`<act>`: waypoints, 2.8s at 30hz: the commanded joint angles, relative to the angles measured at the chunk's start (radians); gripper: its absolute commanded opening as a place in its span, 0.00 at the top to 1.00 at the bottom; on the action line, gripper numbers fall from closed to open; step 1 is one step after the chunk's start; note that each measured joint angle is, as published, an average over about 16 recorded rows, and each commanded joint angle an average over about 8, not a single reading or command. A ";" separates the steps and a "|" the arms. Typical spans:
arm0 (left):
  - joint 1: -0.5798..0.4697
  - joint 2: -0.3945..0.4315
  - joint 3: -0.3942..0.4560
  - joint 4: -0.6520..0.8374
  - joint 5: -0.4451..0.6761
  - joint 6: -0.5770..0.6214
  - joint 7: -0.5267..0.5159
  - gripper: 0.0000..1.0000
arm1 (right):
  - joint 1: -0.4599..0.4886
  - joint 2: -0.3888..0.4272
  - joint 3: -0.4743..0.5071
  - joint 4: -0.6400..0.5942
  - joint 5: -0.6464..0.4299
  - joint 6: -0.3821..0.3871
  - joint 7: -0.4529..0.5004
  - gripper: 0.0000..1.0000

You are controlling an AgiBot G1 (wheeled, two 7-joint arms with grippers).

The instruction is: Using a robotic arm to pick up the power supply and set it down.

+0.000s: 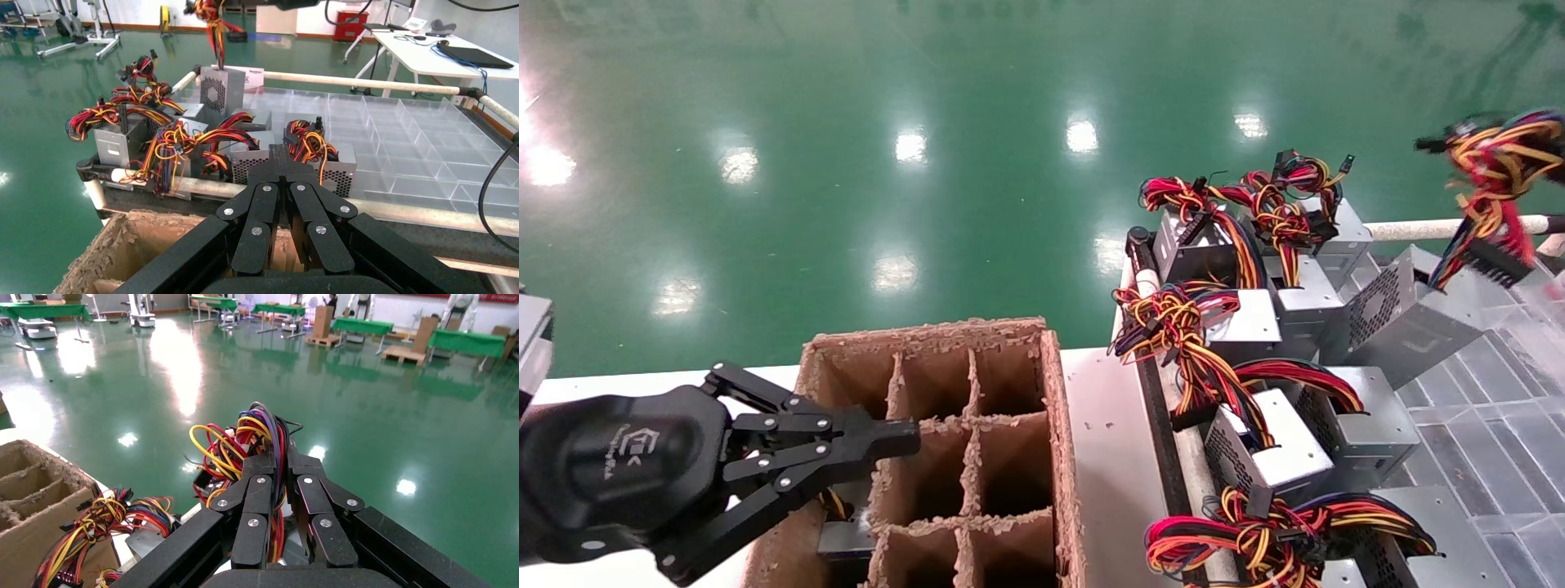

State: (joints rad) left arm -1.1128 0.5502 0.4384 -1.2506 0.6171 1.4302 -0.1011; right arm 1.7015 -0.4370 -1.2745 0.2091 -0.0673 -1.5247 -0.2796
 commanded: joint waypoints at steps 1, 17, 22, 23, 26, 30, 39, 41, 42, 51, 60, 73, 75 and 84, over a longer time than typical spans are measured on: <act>0.000 0.000 0.000 0.000 0.000 0.000 0.000 1.00 | -0.006 -0.022 -0.002 -0.022 -0.001 -0.001 -0.003 1.00; 0.000 0.000 0.000 0.000 0.000 0.000 0.000 1.00 | 0.040 -0.157 -0.022 -0.189 -0.033 0.175 -0.046 1.00; 0.000 0.000 0.000 0.000 0.000 0.000 0.000 1.00 | 0.054 -0.186 -0.027 -0.191 -0.039 0.196 -0.049 1.00; 0.000 0.000 0.000 0.000 0.000 0.000 0.000 1.00 | 0.056 -0.192 -0.028 -0.189 -0.041 0.198 -0.050 1.00; 0.000 0.000 0.000 0.000 0.000 0.000 0.000 1.00 | 0.059 -0.213 -0.031 -0.184 -0.045 0.200 -0.052 1.00; 0.000 0.000 0.000 0.000 0.000 0.000 0.000 1.00 | 0.053 -0.240 -0.038 -0.178 -0.055 0.196 -0.052 1.00; 0.000 0.000 0.000 0.000 0.000 0.000 0.000 1.00 | 0.028 -0.271 -0.037 -0.173 -0.053 0.157 -0.042 1.00; 0.000 0.000 0.000 0.000 0.000 0.000 0.000 1.00 | 0.028 -0.274 -0.035 -0.174 -0.050 0.150 -0.043 1.00; 0.000 0.000 0.000 0.000 0.000 0.000 0.000 1.00 | 0.028 -0.276 -0.035 -0.175 -0.049 0.147 -0.043 1.00; 0.000 0.000 0.000 0.000 0.000 0.000 0.000 1.00 | 0.034 -0.290 -0.045 -0.186 -0.064 0.145 -0.042 0.35; 0.000 0.000 0.000 0.000 0.000 0.000 0.000 1.00 | 0.075 -0.287 -0.078 -0.185 -0.113 0.133 -0.046 0.00; 0.000 0.000 0.000 0.000 0.000 0.000 0.000 1.00 | 0.160 -0.258 -0.139 -0.164 -0.205 0.027 -0.048 0.00; 0.000 0.000 0.000 0.000 0.000 0.000 0.000 1.00 | 0.178 -0.257 -0.150 -0.169 -0.222 0.027 -0.051 0.00; 0.000 0.000 0.000 0.000 0.000 0.000 0.000 1.00 | 0.226 -0.260 -0.148 -0.166 -0.220 -0.004 -0.066 0.00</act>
State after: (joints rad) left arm -1.1129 0.5501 0.4385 -1.2506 0.6170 1.4301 -0.1011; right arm 1.9224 -0.6956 -1.4188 0.0489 -0.2824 -1.5301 -0.3490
